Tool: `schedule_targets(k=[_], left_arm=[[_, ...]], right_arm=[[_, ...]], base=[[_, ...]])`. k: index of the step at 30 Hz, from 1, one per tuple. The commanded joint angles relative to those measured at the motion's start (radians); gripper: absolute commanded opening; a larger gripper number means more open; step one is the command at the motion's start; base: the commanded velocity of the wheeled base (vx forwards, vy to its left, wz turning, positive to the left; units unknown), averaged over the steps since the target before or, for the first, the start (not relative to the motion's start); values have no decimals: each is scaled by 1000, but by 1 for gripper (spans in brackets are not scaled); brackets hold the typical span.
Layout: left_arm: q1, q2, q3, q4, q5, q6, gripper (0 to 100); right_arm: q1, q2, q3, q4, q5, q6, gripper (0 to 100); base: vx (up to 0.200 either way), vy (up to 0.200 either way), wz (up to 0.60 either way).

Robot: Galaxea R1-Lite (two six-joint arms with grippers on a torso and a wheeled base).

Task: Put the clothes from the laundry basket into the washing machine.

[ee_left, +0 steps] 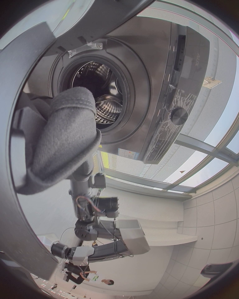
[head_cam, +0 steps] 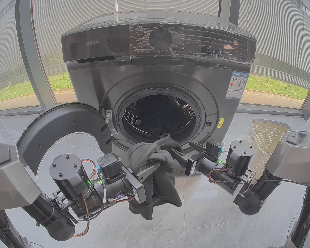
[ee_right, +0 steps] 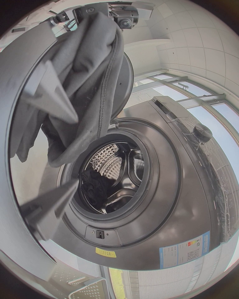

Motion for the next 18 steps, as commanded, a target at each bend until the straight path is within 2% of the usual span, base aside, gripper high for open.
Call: schedule_targets(k=[1, 5, 8, 11, 12, 18], left_arm=[[56, -5, -21, -1, 2, -3, 0], [94, -2, 2, -3, 1, -14, 0], [89, -6, 19, -3, 7, -12, 0], [86, -8, 24, -1, 53, -11, 0], [85, -5, 21, -1, 84, -14, 0], [88, 5, -16, -3, 121, -17, 0]], right_arm=[[-7, -47, 94, 3, 1, -6, 100], [-13, -69, 174, -1, 1, -6, 100], [-31, -96, 208, -1, 1, -6, 100], [-51, -121, 235, -3, 3, -3, 100], [-62, -136, 251, -3, 4, -3, 100], [-73, -178, 308, -3, 3, -6, 100]], base=[[0, 0, 0], [0, 0, 0], [0, 0, 0], [0, 0, 0], [0, 0, 0], [0, 0, 0]])
